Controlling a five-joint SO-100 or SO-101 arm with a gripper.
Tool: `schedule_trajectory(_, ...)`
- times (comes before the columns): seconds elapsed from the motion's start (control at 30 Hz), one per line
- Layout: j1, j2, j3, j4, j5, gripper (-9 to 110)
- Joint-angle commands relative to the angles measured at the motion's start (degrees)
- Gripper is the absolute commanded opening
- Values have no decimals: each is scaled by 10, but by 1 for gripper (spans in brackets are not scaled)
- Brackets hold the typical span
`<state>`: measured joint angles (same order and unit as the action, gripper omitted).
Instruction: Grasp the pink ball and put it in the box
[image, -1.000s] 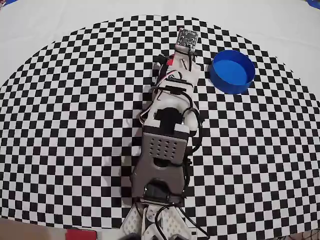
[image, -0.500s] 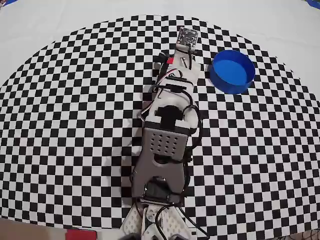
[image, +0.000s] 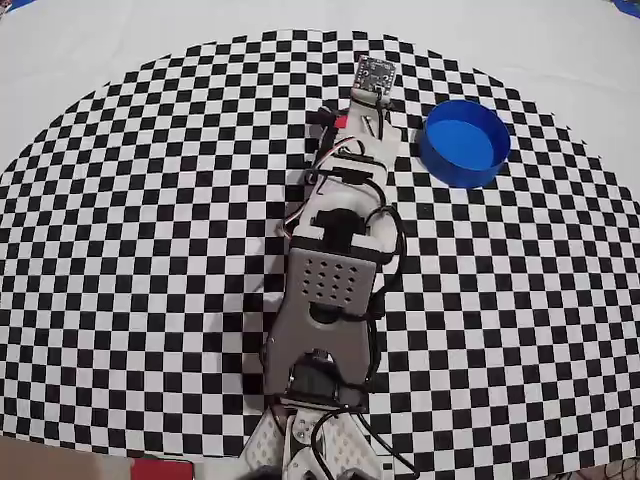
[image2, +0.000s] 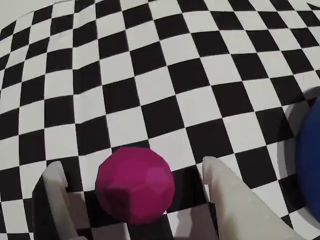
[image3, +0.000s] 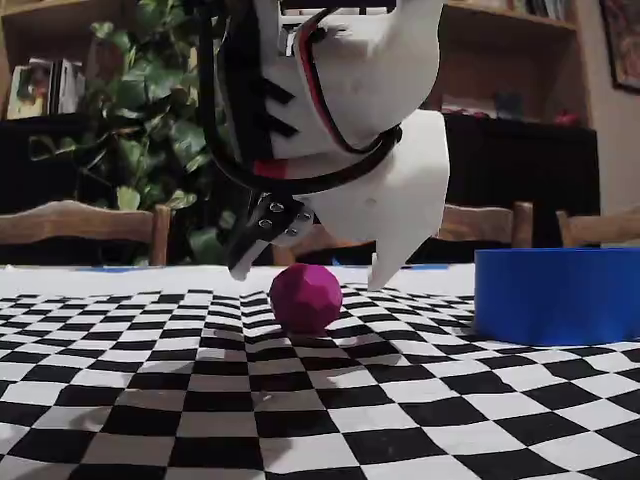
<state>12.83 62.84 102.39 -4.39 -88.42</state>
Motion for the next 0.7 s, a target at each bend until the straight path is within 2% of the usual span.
schedule_trajectory(0.0, -4, 3, -23, -2, -5, 32)
schedule_trajectory(0.67, -5, -4, -25, -2, -5, 32)
